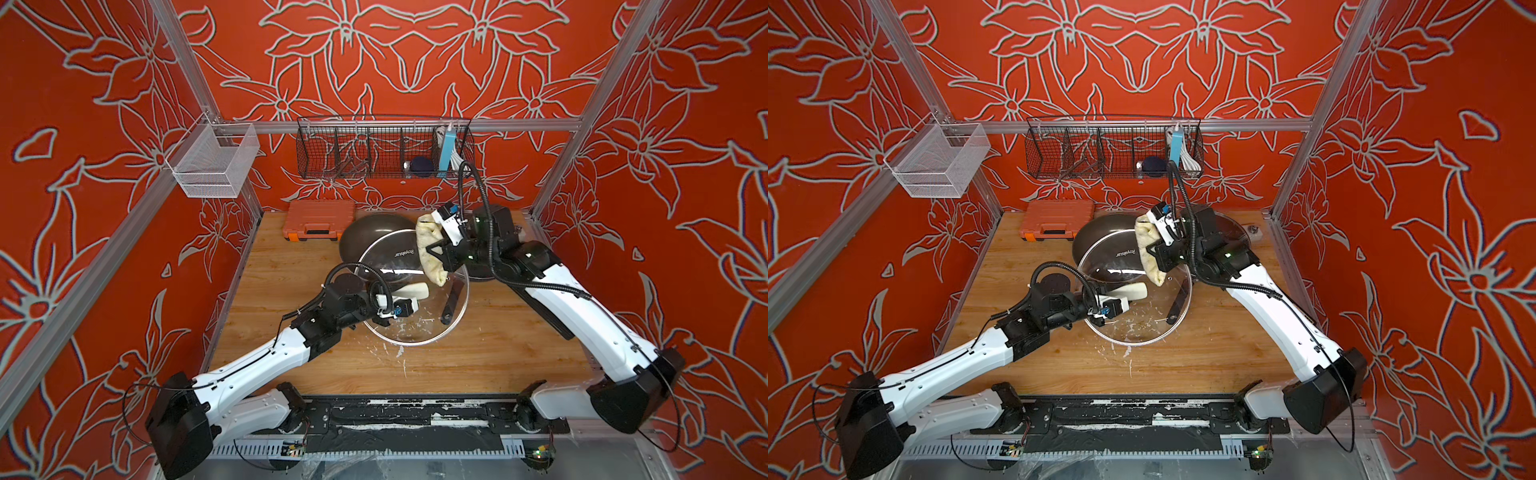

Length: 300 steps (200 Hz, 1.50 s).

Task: Wipe the pot lid with a cloth
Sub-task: Wipe the pot lid.

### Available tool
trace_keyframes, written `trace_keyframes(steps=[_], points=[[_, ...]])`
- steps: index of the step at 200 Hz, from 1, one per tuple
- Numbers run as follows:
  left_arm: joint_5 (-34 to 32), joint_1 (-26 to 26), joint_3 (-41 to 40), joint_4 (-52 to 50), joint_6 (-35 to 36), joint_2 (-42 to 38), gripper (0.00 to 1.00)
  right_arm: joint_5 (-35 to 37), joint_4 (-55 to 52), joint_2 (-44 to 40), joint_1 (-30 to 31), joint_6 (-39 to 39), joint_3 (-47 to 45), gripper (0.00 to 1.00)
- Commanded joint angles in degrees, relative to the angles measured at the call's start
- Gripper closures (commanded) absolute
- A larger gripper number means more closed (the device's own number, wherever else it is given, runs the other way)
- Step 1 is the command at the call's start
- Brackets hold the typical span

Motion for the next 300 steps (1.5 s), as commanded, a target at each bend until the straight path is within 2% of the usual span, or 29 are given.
trace_keyframes(steps=[1,38,68,92,131,188,235,256,276,300], points=[[-4.09,-0.45,3.55,18.77,-9.04,-3.82,1.00,1.94,-0.65,-3.28,-2.33,0.85,-3.10,1.00],[-11.28,-0.45,6.54,17.47,-22.63,-3.06,1.00,3.90,-3.84,-7.80,-4.13,-0.99,-6.82,1.00],[-17.64,-0.45,9.90,14.44,-34.15,-1.95,1.00,-0.24,-4.59,-9.75,-4.05,-1.43,-9.05,1.00],[-19.71,-0.45,11.91,13.02,-39.60,-0.80,1.00,-2.80,-4.84,-9.94,-3.36,-0.75,-10.39,1.00],[-23.39,-0.45,15.43,10.39,-47.73,1.01,1.00,-2.36,-3.07,-9.85,0.99,0.63,-11.91,1.00],[-26.33,-0.45,17.39,10.23,-53.10,3.27,1.00,-2.02,1.92,-6.93,9.55,4.47,-10.39,1.00],[-27.30,-0.44,18.17,9.79,-54.32,3.85,1.00,-1.88,3.88,-2.27,15.08,5.25,-7.88,1.00],[-27.97,-0.45,18.09,9.46,-54.26,3.73,1.00,-1.25,4.28,-2.17,15.60,5.68,-8.04,1.00],[-27.85,-0.45,17.59,9.69,-53.74,3.38,1.00,4.31,2.54,-3.47,15.15,5.63,-8.09,1.00],[-25.52,-0.45,16.32,10.54,-50.77,2.46,1.00,6.23,1.20,-5.46,11.31,6.15,-8.80,1.00]])
